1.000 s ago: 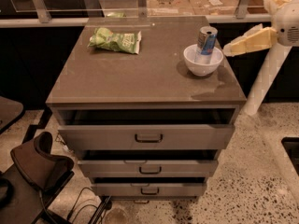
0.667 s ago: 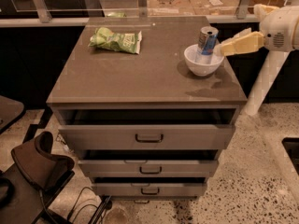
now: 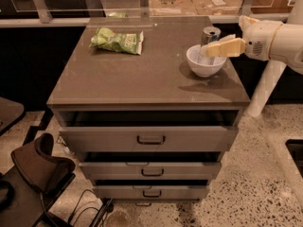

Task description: Pick redbull can from white bowl and place on counter

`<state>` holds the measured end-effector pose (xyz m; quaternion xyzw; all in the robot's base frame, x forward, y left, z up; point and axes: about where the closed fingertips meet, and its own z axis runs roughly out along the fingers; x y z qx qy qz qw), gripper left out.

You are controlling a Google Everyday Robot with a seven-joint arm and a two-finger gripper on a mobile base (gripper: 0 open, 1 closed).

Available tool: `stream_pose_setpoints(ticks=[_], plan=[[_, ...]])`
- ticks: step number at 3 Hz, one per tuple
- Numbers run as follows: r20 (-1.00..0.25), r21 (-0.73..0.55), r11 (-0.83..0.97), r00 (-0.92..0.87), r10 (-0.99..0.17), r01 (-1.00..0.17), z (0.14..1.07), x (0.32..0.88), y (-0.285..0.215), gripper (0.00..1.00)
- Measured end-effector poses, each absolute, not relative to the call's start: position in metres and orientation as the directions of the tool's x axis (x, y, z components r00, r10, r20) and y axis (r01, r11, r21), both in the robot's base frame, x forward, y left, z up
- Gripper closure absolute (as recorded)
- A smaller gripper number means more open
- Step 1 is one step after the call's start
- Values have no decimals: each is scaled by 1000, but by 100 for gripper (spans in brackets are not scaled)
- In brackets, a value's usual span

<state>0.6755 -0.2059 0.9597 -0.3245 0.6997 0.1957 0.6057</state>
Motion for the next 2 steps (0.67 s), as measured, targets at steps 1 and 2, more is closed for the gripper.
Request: stream_pose_setpoints(ticks=[1, 2], plan=[[-985, -79, 722, -57, -163, -688, 944, 695, -195, 0], [-990, -78, 726, -33, -138, -684, 935, 710, -189, 0]])
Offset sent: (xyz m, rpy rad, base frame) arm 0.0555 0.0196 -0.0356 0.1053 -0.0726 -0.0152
